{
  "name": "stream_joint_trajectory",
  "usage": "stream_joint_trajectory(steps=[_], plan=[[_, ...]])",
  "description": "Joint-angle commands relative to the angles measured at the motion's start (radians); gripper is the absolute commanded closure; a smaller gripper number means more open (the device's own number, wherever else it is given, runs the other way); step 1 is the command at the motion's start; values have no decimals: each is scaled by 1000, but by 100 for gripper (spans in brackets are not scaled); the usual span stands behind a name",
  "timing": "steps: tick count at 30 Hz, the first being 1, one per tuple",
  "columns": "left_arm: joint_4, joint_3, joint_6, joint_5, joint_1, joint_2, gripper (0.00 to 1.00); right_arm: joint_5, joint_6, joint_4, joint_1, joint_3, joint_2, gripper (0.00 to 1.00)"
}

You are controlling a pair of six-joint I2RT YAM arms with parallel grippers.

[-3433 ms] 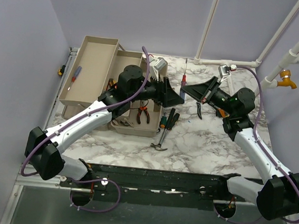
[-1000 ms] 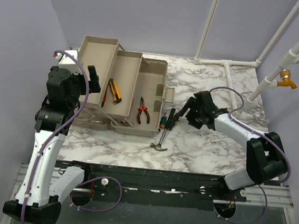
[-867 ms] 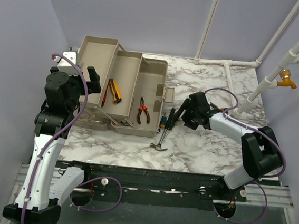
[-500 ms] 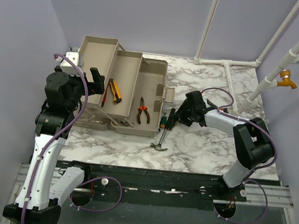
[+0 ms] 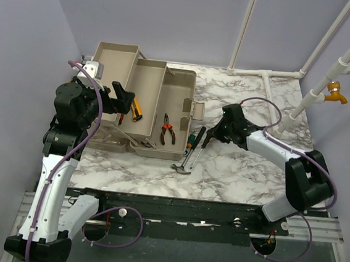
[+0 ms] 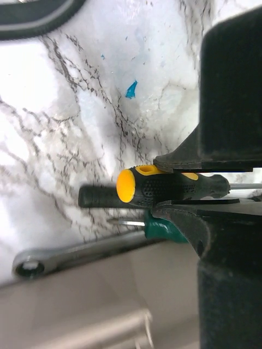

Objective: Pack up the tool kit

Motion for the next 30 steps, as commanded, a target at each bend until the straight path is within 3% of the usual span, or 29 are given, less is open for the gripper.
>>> stream_joint_trajectory(steps=[1, 4, 10, 14, 18, 22, 30], plan=[[46, 5, -92, 207, -5, 6, 2, 60, -81, -22, 8, -26, -146, 99], [61, -13, -146, 243, -62, 25, 1, 13, -115, -4, 8, -39, -209, 99], [138, -72, -206, 183, -337, 111, 2, -136, -147, 58, 8, -44, -334, 99], [204, -70, -246, 220, -433, 211, 2, -249, -139, 119, 8, -44, -413, 99], [202, -21, -238, 268, -454, 289, 3, -392, -112, 192, 8, -25, -477, 99], [229, 10, -258, 350, -467, 342, 12, -514, -50, 322, 8, -26, -520, 99], [398, 0, -364, 525, -496, 404, 22, -657, 34, 456, 8, -8, -506, 98]])
